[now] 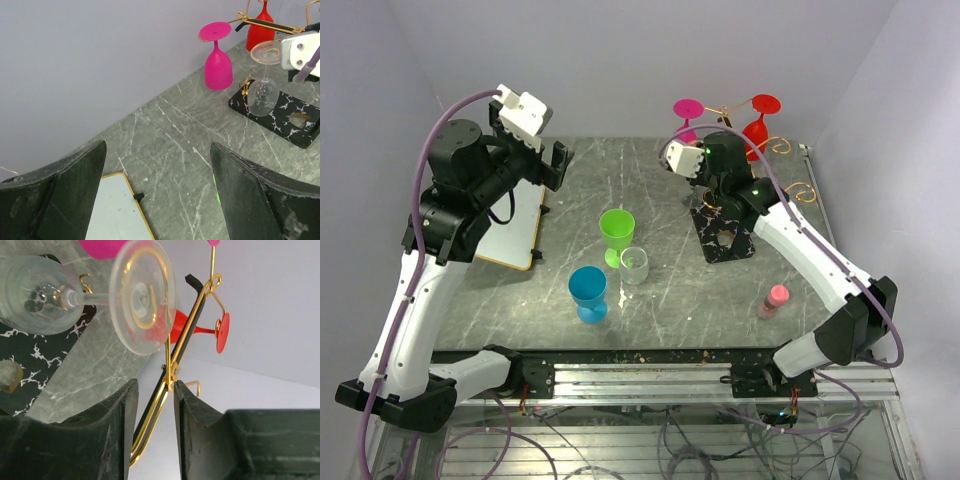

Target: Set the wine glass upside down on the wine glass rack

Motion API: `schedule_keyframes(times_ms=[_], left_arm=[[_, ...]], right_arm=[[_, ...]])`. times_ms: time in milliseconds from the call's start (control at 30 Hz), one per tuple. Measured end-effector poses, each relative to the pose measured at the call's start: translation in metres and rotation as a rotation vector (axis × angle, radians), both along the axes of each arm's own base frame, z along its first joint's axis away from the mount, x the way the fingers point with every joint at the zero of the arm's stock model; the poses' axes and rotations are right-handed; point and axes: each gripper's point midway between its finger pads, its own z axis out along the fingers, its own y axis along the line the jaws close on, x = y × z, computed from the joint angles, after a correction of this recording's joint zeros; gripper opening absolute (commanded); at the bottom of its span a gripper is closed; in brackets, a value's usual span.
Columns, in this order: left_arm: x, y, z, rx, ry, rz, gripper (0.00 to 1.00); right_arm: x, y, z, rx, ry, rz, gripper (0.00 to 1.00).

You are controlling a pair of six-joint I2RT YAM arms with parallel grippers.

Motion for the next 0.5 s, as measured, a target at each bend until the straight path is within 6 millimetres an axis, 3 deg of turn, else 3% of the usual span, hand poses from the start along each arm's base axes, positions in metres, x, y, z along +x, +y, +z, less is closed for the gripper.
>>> schedule_keyframes(times_ms=[233,500], left_arm=[[0.001,-0.002,-0.007,0.016,0.008,-0.013,0.96],[0.006,-0.012,-0.028,0.064,0.047,-0.070,0.95]], right_arm=[[-0.003,-0.021,0.014,0.033,-0.026,-0.047,0.57],[-0.010,-0.046,0.033,0.092,-0.067,-0.103,0.65]])
